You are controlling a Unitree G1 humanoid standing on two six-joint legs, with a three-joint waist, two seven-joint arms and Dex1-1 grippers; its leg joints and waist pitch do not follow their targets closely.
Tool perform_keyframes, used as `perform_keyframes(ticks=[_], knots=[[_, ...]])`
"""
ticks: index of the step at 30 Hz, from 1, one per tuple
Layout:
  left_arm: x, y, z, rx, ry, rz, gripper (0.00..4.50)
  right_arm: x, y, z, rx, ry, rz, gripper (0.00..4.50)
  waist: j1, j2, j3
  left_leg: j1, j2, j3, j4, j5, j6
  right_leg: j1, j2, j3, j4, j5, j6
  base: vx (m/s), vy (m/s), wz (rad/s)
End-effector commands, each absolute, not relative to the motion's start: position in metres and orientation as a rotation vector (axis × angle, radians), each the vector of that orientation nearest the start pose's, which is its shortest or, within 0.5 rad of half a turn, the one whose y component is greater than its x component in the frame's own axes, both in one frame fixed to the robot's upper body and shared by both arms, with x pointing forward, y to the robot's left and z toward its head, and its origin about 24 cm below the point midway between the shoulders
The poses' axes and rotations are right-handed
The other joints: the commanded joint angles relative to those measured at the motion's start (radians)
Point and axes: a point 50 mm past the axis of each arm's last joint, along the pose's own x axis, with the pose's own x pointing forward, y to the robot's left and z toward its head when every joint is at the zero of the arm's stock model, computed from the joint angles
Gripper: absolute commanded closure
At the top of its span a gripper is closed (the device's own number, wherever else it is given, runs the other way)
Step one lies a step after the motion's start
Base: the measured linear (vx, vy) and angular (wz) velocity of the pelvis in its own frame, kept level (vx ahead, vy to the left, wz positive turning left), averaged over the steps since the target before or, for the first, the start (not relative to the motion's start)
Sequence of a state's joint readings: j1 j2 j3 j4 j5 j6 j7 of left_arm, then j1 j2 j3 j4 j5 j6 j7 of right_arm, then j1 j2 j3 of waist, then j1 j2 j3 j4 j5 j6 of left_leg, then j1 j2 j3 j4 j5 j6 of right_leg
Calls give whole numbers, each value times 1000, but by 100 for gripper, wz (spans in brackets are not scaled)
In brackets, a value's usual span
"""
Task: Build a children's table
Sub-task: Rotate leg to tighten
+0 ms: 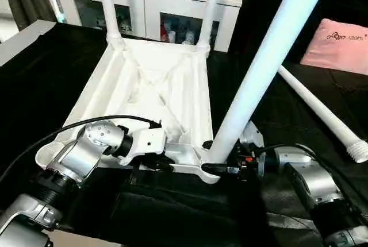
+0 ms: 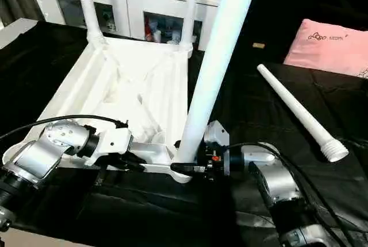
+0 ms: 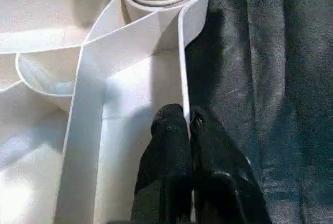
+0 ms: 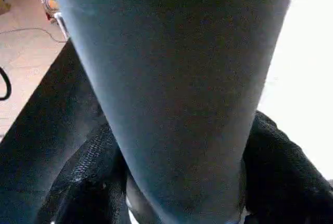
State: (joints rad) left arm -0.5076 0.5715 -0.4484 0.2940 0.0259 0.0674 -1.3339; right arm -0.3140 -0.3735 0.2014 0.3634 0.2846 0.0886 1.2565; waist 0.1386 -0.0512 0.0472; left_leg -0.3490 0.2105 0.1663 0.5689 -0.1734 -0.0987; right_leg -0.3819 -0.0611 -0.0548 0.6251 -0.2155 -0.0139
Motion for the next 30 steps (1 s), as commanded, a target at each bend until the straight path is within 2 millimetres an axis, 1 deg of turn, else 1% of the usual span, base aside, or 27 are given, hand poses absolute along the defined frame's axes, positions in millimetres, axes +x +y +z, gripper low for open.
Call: perform_keyframes(ticks=[1,3,5,6,7,8,9,10,11,12,13,14,15,16,17,18,19,20,22,23,24,26,27,29,30], knots=[[279,142,49,677,560,-1582,450,261,-137,26,29,327,1373,183,-7,14,-59,8,23,3,-57,-178,25,42,-69,44,-66,-57,-218,0,0,0],[281,141,50,638,555,-1558,450,261,-134,22,43,337,1334,183,-8,13,-56,7,22,2,-60,-199,16,42,-69,44,-70,-99,-210,0,0,0],[284,138,52,592,538,-1510,450,262,-131,17,44,372,1266,183,-8,14,-52,9,22,1,-64,-239,1,39,-72,45,-80,-193,-190,0,0,0],[285,136,53,584,531,-1492,450,263,-130,14,31,383,1244,183,-9,14,-50,10,22,1,-66,-251,-3,36,-73,46,-83,-221,-184,0,0,0],[290,131,55,555,511,-1434,450,266,-126,7,-8,424,1170,183,-10,13,-48,12,22,0,-68,-275,-9,35,-73,46,-88,-279,-169,0,0,0],[293,127,56,535,500,-1399,450,268,-124,2,-27,450,1120,183,-13,12,-42,14,21,-2,-70,-303,-21,30,-74,46,-94,-348,-152,-50,-10,-3],[294,126,56,532,498,-1392,450,268,-123,2,-25,454,1110,183,-16,12,-38,17,19,-5,-74,-340,-31,29,-76,46,-102,-428,-131,0,0,0],[297,121,58,516,483,-1349,450,272,-120,-2,-14,474,1047,183,-22,9,-35,20,18,-7,-74,-363,-35,25,-78,45,-108,-482,-117,-60,-4,-5],[299,118,59,506,474,-1320,450,274,-117,-5,0,489,1002,184,-27,10,-32,23,16,-10,-75,-389,-39,22,-78,42,-113,-539,-102,-63,2,-7],[304,108,63,467,459,-1238,450,279,-109,-9,57,516,894,184,-38,8,-31,33,12,-17,-70,-435,-47,15,-86,35,-133,-679,-56,-63,2,-7],[307,102,65,446,452,-1188,450,283,-104,-11,80,527,841,184,-42,11,-32,34,11,-21,-70,-439,-50,15,-88,32,-137,-690,-52,-51,16,-11],[309,99,66,433,448,-1155,450,285,-100,-12,93,534,807,184,-54,11,-34,28,11,-29,-76,-446,-56,23,-86,23,-136,-678,-48,0,0,0],[310,93,69,406,444,-1122,450,289,-95,-13,126,549,743,184,-62,17,-37,27,14,-36,-80,-471,-52,30,-83,12,-139,-638,-49,-59,39,-16],[311,88,71,387,438,-1099,450,292,-91,-14,156,561,695,184,-69,15,-37,22,15,-37,-84,-478,-51,33,-81,10,-137,-611,-54,-62,51,-20],[312,84,73,369,433,-1080,450,295,-87,-15,181,570,653,184,-73,20,-41,20,16,-43,-88,-497,-53,36,-82,3,-135,-572,-66,-79,70,-26],[312,78,75,360,430,-1065,450,299,-80,-14,200,573,621,184,-79,19,-42,21,16,-43,-87,-504,-50,36,-82,2,-137,-536,-75,0,0,0],[312,76,75,362,427,-1055,450,300,-77,-14,206,572,610,184,-83,19,-43,21,16,-43,-87,-504,-48,34,-82,4,-137,-515,-83,0,0,0],[313,75,76,363,426,-1049,450,301,-75,-13,210,572,604,184,-87,17,-39,26,14,-40,-86,-516,-41,26,-80,4,-140,-511,-90,0,0,0],[313,74,76,371,426,-1038,450,303,-72,-13,207,570,588,184,-88,17,-37,31,12,-36,-83,-523,-32,22,-81,3,-147,-523,-84,0,0,0],[313,73,77,379,431,-1023,450,304,-69,-13,197,571,569,184,-90,17,-37,31,12,-36,-83,-522,-30,22,-81,4,-147,-524,-84,0,0,0],[315,74,77,386,438,-1000,450,306,-66,-13,201,575,552,184,-94,16,-36,28,12,-37,-85,-527,-31,25,-84,-4,-148,-537,-77,0,0,0],[316,74,77,389,446,-979,450,307,-65,-13,192,577,533,184,-98,18,-37,27,14,-39,-87,-533,-32,27,-87,-9,-150,-530,-71,0,0,0],[317,76,78,392,452,-958,450,307,-62,-13,194,582,523,184,-101,18,-35,26,14,-40,-89,-544,-34,26,-86,-10,-151,-531,-68,0,0,0],[317,79,78,390,462,-932,450,307,-59,-14,199,585,509,184,-104,19,-33,33,13,-39,-86,-568,-34,19,-86,-13,-156,-549,-64,0,0,0],[317,80,78,390,463,-928,450,307,-59,-15,199,586,508,184,-106,18,-30,39,10,-39,-82,-585,-29,14,-87,-17,-164,-581,-53,0,0,0]])
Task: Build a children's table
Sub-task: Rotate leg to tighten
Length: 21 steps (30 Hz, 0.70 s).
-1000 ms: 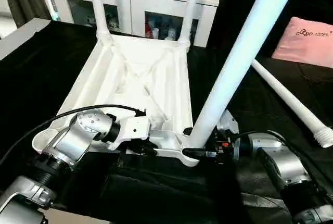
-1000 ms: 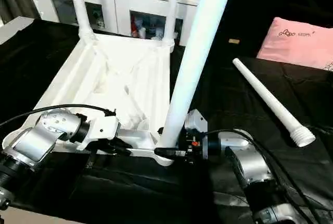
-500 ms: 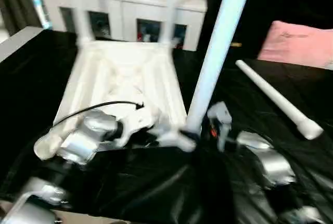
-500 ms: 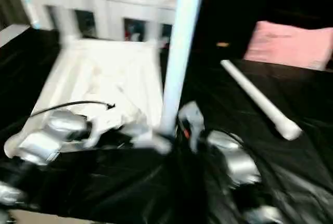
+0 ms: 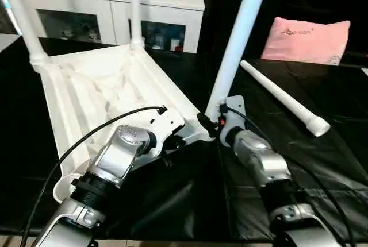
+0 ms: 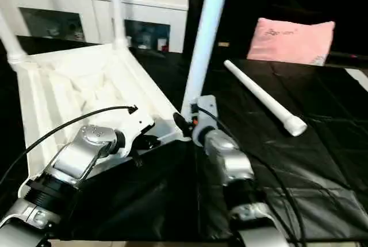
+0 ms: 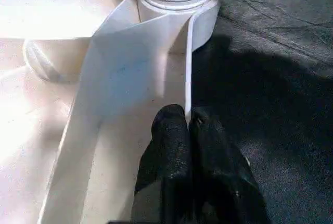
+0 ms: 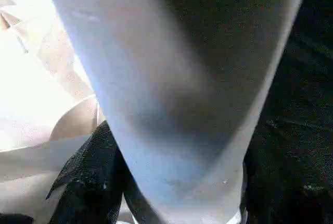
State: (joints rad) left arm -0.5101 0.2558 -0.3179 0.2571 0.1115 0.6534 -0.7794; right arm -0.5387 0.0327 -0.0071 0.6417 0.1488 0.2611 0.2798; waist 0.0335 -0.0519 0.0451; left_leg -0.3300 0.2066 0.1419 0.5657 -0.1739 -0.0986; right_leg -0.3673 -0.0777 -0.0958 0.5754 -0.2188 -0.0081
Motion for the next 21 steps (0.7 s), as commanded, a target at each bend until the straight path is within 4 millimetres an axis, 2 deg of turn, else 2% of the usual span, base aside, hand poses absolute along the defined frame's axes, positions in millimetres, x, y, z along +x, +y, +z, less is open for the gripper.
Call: perform_keyframes(ticks=[1,3,5,6,7,8,9,10,13,16,18,19,20,21], knots=[[317,80,78,390,463,-927,450,307,-59,-15,199,586,508,184,-2,19,-28,20,13,-15,-79,-589,-28,-1,-70,22,-117,-589,-54,0,0,0],[317,81,78,390,466,-925,450,306,-58,-16,192,585,508,184,-4,21,-27,18,14,-18,-81,-600,-28,2,-71,17,-121,-606,-39,0,0,0],[317,81,78,391,468,-925,450,306,-57,-16,189,585,507,184,-6,23,-28,20,15,-20,-82,-615,-28,2,-71,14,-121,-595,-38,0,0,0],[317,82,77,395,471,-928,450,307,-57,-16,190,581,509,149,-6,25,-27,20,16,-21,-85,-621,-28,2,-71,14,-122,-584,-40,0,0,0],[317,82,77,398,474,-930,450,307,-57,-15,195,572,514,149,-5,29,-27,21,16,-22,-86,-625,-28,3,-70,13,-121,-576,-43,0,0,0],[316,83,77,400,476,-932,450,308,-57,-14,200,566,516,149,-6,27,-29,20,18,-21,-88,-625,-27,5,-71,13,-121,-559,-46,0,0,0],[316,83,77,400,478,-932,450,308,-57,-13,203,563,517,149,-6,30,-28,17,19,-22,-91,-626,-27,6,-71,15,-119,-540,-53,0,0,0],[316,84,77,401,481,-931,450,309,-57,-12,212,552,516,108,-6,29,-27,17,19,-22,-92,-628,-27,5,-70,15,-118,-537,-54,0,0,0],[317,86,76,404,486,-930,450,312,-58,-9,214,515,517,92,-5,32,-24,24,17,-19,-88,-636,-25,-3,-73,15,-125,-558,-58,0,0,0],[318,91,74,414,491,-930,450,315,-63,-1,167,427,529,60,-7,29,-24,20,19,-20,-92,-638,-24,3,-72,12,-123,-547,-54,0,0,0],[319,94,74,421,494,-930,450,314,-66,2,171,402,538,46,1,27,-26,19,17,-14,-89,-594,-13,1,-79,21,-123,-546,-59,0,0,0],[320,96,73,427,497,-930,450,314,-68,4,176,386,545,21,0,26,-25,16,17,-14,-90,-579,-11,2,-79,23,-122,-540,-63,0,0,0],[321,100,72,438,502,-928,450,311,-74,8,198,356,564,21,3,32,-27,9,19,-13,-93,-551,-11,7,-79,27,-116,-516,-70,0,0,0],[321,103,71,445,505,-927,450,309,-78,11,220,328,585,16,7,27,-29,8,19,-8,-93,-525,-5,6,-76,32,-114,-484,-74,0,0,0]])
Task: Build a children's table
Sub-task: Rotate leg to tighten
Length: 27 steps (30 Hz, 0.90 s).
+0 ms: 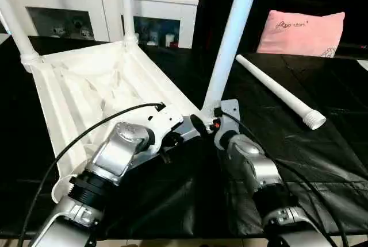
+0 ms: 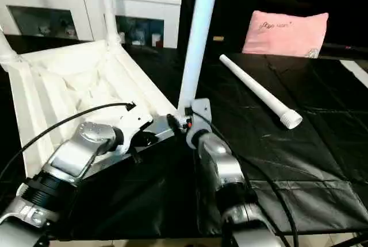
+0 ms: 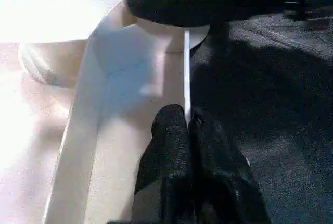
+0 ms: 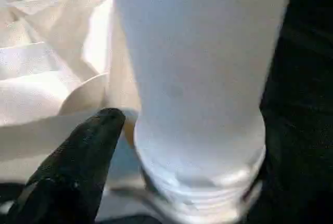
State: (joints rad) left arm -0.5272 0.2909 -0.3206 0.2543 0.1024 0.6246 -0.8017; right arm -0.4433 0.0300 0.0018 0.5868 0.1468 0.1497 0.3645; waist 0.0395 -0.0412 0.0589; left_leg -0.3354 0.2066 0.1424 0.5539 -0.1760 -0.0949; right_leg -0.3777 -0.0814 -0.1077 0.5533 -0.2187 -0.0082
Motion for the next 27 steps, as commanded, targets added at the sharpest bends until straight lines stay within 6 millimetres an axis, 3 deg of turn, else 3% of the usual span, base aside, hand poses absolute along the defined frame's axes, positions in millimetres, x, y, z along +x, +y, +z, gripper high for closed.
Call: perform_keyframes(ticks=[1,2,3,5,6,8,9,10,14,16,18,22,27], knots=[[321,105,71,456,507,-931,450,305,-83,15,236,300,608,5,5,17,-42,12,20,-7,-82,-506,-5,17,-72,47,-91,-466,-79,0,0,0],[321,105,71,456,507,-931,450,305,-83,15,236,300,608,5,10,12,-48,5,22,-2,-83,-455,1,21,-71,56,-79,-405,-96,0,0,0],[321,109,70,467,512,-938,450,299,-90,20,236,257,646,5,12,14,-48,-6,22,0,-85,-405,3,26,-68,60,-67,-345,-117,0,0,0],[321,111,70,473,514,-946,450,295,-95,22,221,237,675,5,19,12,-48,0,23,9,-80,-391,15,21,-66,63,-69,-355,-119,0,0,0],[320,114,68,480,527,-959,450,288,-104,24,172,203,718,5,20,17,-50,-3,22,9,-79,-377,16,25,-66,64,-68,-359,-122,0,0,0],[320,116,67,488,529,-969,450,286,-109,24,158,193,726,5,23,12,-54,-6,24,11,-77,-351,20,25,-66,64,-66,-354,-124,0,0,0],[319,118,66,495,536,-983,450,283,-114,26,164,192,742,5,24,18,-54,-4,24,12,-76,-347,18,21,-66,64,-66,-354,-135,0,0,0],[317,121,65,520,535,-1021,450,278,-126,32,160,171,774,5,26,18,-55,-5,22,13,-74,-338,20,23,-65,64,-67,-344,-136,51,-33,3],[314,125,63,541,543,-1068,450,276,-141,42,126,141,812,5,40,14,-67,-15,23,23,-59,-216,41,26,-57,70,-38,-147,-187,42,-23,5],[311,129,62,562,541,-1114,450,273,-151,50,96,127,853,5,48,14,-69,-20,22,25,-56,-166,50,33,-57,68,-29,-95,-196,0,0,0],[309,131,61,571,550,-1147,450,271,-158,54,68,120,891,5,54,15,-71,-18,23,27,-52,-136,56,35,-56,70,-21,-49,-203,0,0,0],[305,140,58,620,551,-1236,450,264,-171,62,-28,149,1014,5,53,12,-71,-16,24,28,-50,-139,63,37,-54,68,-19,-42,-216,0,0,0],[298,143,58,644,538,-1373,450,265,-174,64,-106,179,1094,5,56,10,-67,-11,25,29,-52,-199,50,33,-59,68,-31,-160,-197,0,0,0]])
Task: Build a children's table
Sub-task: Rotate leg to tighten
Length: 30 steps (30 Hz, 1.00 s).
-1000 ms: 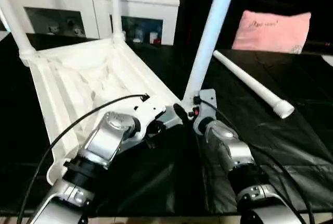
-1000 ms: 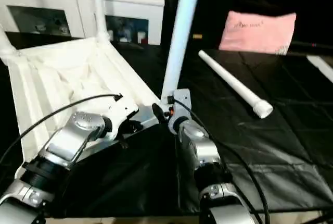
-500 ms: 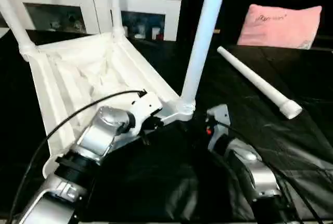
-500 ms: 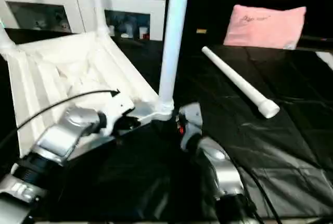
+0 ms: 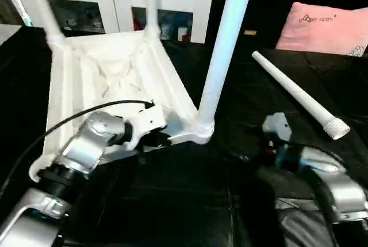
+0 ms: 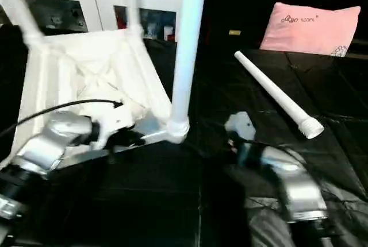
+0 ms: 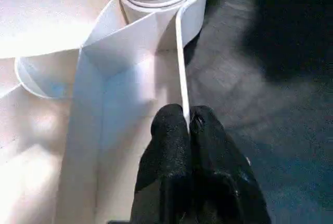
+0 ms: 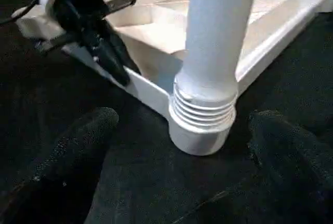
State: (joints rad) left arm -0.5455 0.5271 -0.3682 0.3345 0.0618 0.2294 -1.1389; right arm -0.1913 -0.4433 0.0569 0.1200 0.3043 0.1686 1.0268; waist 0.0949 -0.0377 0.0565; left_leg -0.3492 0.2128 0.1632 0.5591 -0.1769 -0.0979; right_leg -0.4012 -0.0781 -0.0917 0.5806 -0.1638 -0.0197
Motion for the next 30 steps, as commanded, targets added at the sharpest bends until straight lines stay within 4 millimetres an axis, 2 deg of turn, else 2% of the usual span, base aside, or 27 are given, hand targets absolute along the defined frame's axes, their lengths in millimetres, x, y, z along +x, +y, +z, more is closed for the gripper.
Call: perform_keyframes(ticks=[1,9,13,14,18,21,29,30], knots=[[296,144,59,665,531,-1421,450,266,-172,64,-142,187,1122,5,2,8,-65,4,19,7,-57,-199,50,55,-63,52,-58,-225,-184,0,0,0],[290,143,61,693,519,-1556,450,275,-161,59,-199,195,1203,5,14,11,-68,11,23,12,-53,-205,29,49,-60,54,-46,-189,-204,0,0,0],[286,139,62,707,511,-1633,450,277,-153,57,-217,191,1264,5,15,7,-69,4,21,12,-50,-190,33,53,-61,54,-38,-153,-214,0,0,0],[286,138,62,710,511,-1639,450,277,-153,57,-218,192,1272,5,16,1,-68,5,20,12,-50,-199,35,53,-62,54,-39,-172,-210,0,0,0],[285,138,61,727,512,-1665,450,274,-150,55,-205,205,1349,5,17,3,-67,4,21,11,-51,-214,36,54,-65,53,-45,-229,-191,0,0,0],[285,139,61,733,513,-1672,450,274,-150,55,-190,215,1377,44,17,2,-68,4,22,11,-50,-214,36,54,-64,53,-44,-234,-189,0,0,0],[285,140,60,740,519,-1682,450,271,-152,53,-158,235,1417,98,18,4,-70,2,21,11,-48,-200,37,55,-62,52,-40,-207,-198,0,0,0],[285,140,60,741,520,-1682,450,270,-152,52,-155,238,1420,118,18,4,-70,1,21,10,-48,-203,38,56,-62,52,-40,-213,-197,0,0,0]])
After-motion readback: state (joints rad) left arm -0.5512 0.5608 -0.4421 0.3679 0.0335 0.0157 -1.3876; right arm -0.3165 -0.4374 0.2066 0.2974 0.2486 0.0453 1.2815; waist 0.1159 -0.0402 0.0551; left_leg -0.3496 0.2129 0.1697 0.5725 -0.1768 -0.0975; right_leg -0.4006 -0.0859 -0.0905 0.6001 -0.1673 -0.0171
